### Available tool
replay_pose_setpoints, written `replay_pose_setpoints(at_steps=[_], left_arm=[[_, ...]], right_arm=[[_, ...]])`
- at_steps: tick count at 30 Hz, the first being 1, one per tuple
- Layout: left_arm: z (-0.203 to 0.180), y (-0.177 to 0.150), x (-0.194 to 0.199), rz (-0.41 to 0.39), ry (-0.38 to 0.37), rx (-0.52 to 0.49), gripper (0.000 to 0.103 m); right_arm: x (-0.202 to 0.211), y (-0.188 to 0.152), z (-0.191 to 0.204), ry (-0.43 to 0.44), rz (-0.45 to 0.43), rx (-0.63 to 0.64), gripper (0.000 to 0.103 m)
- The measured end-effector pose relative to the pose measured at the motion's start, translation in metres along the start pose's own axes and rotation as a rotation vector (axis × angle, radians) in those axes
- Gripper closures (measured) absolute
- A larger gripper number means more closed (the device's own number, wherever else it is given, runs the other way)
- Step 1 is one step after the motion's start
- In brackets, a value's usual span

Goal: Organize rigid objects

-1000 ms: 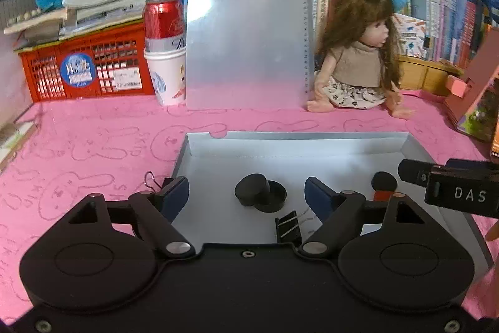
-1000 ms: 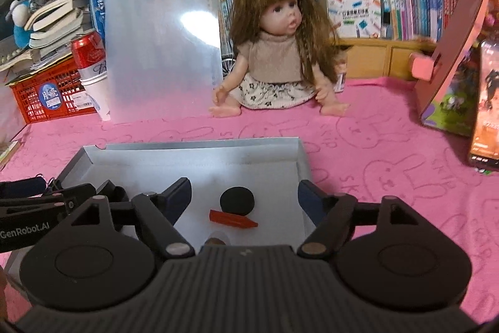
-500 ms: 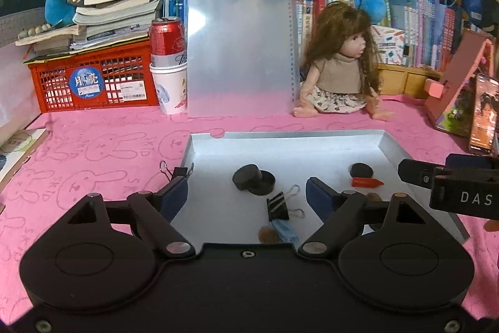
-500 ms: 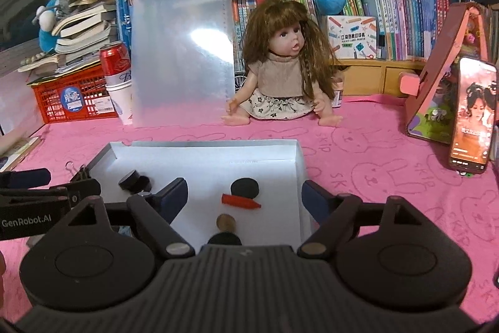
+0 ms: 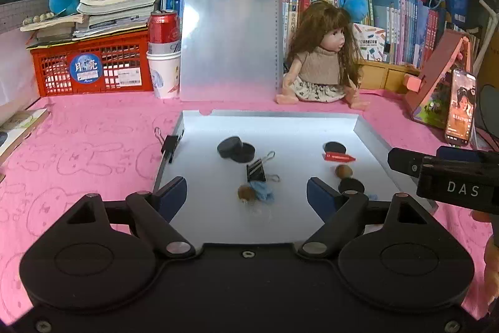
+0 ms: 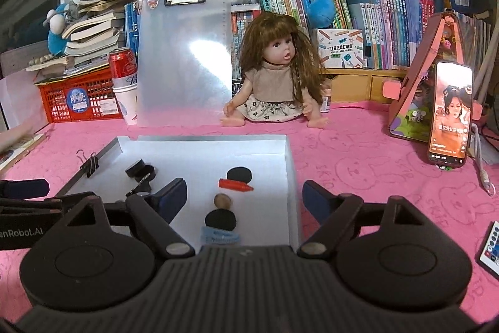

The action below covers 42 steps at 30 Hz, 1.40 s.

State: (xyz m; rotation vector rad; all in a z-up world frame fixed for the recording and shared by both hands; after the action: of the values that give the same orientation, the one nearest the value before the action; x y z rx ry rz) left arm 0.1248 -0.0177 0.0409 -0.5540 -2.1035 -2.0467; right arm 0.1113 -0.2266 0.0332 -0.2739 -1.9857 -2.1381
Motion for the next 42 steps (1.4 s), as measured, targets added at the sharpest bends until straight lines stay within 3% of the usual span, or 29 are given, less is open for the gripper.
replay_pose_setpoints(at_steps=[19, 42], left_arm=[[0.004, -0.055, 0.035, 0.064, 0.042, 0.042, 0.018], [-0.003, -0.088, 0.053, 0.069, 0.093, -0.021, 0.016]], right_arm=[[0.045, -0.046, 0.010, 0.007, 0.006, 0.012, 0.012], [0.065, -0.086, 0.019, 0.009, 0.046, 0.041, 0.007]])
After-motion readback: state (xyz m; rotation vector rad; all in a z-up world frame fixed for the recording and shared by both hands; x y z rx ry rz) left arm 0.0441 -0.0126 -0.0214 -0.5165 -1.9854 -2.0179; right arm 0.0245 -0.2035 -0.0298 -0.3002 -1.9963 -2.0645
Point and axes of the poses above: each gripper's, at about its wrist camera, not at the fingertips, and x roughly against the way its jaws point, z to its left, y to its top, the point moved 2 cm from there along -x, roughly the way its jaws point, and after that the axes turned 11 degrees about -z, right-handed, at the moved point
